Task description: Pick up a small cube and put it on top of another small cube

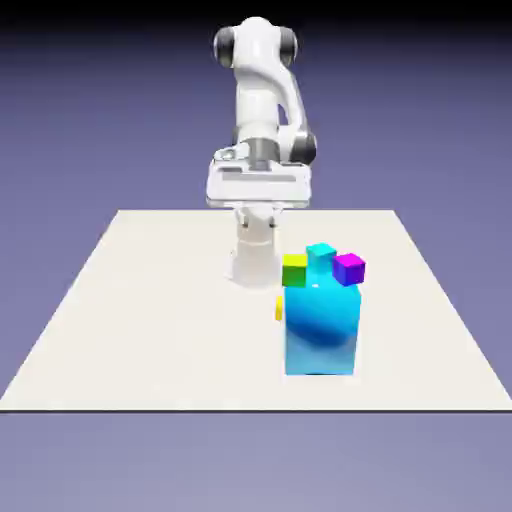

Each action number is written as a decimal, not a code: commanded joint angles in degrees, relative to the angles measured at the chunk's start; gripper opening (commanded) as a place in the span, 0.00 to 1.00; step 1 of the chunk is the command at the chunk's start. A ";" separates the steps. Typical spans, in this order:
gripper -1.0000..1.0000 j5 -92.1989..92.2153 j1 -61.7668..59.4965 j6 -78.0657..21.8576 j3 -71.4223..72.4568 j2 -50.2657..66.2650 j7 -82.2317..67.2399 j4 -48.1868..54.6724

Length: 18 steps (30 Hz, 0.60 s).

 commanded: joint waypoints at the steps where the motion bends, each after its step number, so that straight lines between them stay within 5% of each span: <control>1: 0.50 -1.23 -0.21 -2.44 0.34 1.93 -2.10 1.62; 18: 0.50 -14.28 -3.69 -43.64 2.04 35.58 -34.24 24.87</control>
